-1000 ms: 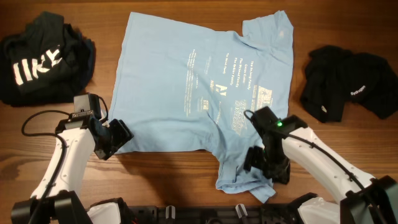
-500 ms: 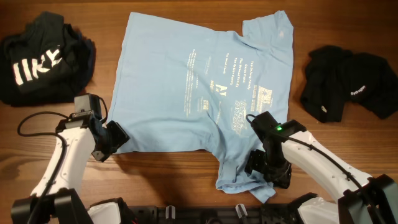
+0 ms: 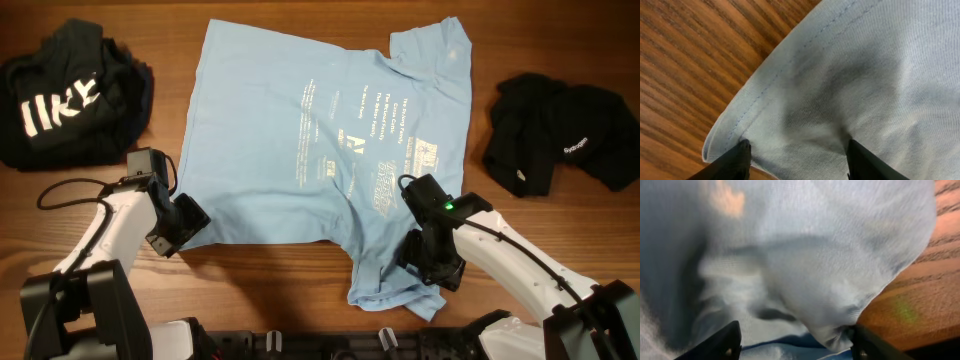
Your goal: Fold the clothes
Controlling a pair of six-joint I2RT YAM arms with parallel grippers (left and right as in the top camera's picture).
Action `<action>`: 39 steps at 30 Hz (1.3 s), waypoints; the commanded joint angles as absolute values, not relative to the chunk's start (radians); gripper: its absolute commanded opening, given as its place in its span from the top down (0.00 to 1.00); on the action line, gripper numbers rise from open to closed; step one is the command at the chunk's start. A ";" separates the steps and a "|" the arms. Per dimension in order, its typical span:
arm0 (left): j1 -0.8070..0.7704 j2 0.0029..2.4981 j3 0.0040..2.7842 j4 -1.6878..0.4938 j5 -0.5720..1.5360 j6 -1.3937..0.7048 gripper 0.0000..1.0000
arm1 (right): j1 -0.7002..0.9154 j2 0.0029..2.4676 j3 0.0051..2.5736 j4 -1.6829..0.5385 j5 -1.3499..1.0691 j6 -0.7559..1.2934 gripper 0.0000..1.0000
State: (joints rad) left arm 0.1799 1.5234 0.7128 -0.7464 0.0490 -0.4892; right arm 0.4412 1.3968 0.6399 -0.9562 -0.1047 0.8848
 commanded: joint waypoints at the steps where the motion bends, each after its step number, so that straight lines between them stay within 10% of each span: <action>1: 0.187 1.547 0.704 -0.743 0.033 -0.506 0.39 | 0.434 1.400 0.637 -0.954 -0.071 0.912 0.57; 19: 0.187 1.555 0.698 -0.713 0.036 -0.507 0.50 | 0.434 1.401 0.637 -0.953 -0.105 0.844 0.42; 26: 0.187 1.556 0.675 -0.710 0.044 -0.507 0.94 | 0.434 1.401 0.637 -0.953 -0.105 0.838 0.78; 29: 0.187 1.556 0.675 -0.697 0.044 -0.506 0.96 | 0.434 1.401 0.637 -0.949 -0.104 0.836 0.96; 39: 0.187 1.541 0.770 -0.700 0.078 -0.502 0.96 | 0.424 1.401 0.787 -0.949 -0.097 0.688 0.96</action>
